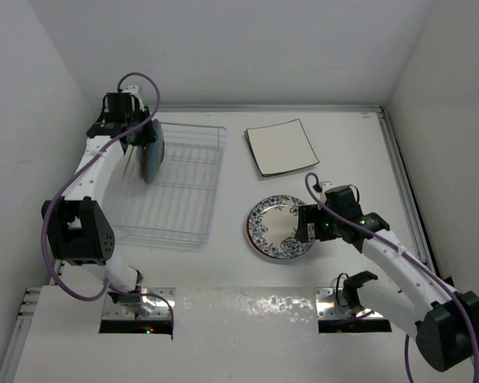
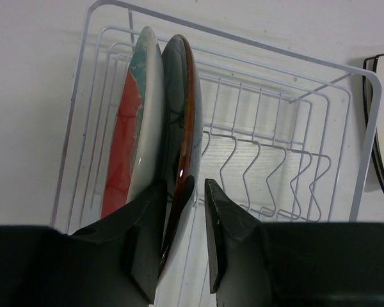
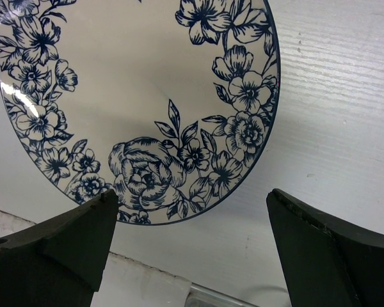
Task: Unload the plates from the dish rack
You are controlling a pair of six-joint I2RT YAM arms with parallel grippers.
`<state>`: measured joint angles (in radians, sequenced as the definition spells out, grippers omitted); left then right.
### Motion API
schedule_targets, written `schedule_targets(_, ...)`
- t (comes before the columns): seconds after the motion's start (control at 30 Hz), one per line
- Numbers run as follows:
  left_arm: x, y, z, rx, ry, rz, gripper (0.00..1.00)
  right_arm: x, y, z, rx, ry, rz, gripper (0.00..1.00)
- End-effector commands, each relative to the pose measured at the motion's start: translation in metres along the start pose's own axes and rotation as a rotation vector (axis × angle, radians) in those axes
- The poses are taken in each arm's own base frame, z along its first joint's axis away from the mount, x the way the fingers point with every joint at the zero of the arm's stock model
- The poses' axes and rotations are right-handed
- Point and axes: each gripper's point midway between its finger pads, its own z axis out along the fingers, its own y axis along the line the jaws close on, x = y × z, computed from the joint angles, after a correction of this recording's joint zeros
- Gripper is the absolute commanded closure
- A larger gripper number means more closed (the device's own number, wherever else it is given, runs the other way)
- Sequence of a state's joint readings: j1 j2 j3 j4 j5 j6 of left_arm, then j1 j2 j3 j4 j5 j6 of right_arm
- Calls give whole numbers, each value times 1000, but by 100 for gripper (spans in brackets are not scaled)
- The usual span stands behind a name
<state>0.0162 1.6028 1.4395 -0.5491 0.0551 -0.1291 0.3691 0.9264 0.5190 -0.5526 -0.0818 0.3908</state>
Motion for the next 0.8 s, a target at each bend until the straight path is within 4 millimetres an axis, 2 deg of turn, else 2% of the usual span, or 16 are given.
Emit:
schedule_targets(0.0,-6,-7,3,84,-18,-18,73,-12,7,0,-30,-45,-1,5)
schedule_targets(0.1,-5,-7,7,98,-8,-26,79,-11,6,1,-30,-45,0,5)
schedule_targets(0.13,-5,-6,7,100,-8,-27,85,-10,7,1,-31,-45,0,5)
schedule_targets(0.27,-13,-10,3,119,-20,-23,97,-11,7,0,-33,-48,-1,5)
schedule_targets(0.4,-25,-14,-4,131,-31,-7,100,-12,7,-1,-35,-55,5,5)
schedule_targets(0.53,-48,-19,-13,138,-61,8,100,-12,9,0,-45,-55,10,5)
schedule_targets(0.6,-52,-21,-17,142,-53,13,100,-13,11,-1,-55,-59,12,5)
schedule_targets(0.63,-64,-27,-22,170,-70,21,100,-15,13,-2,-64,-63,11,5)
schedule_targets(0.7,-70,-32,-28,192,-63,22,100,-16,16,-3,-77,-65,13,5)
schedule_targets(0.73,-83,-40,-35,223,-85,29,100,-17,17,-4,-83,-68,15,5)
schedule_targets(0.77,-84,-42,-39,230,-68,31,100,-19,18,-6,-86,-74,13,4)
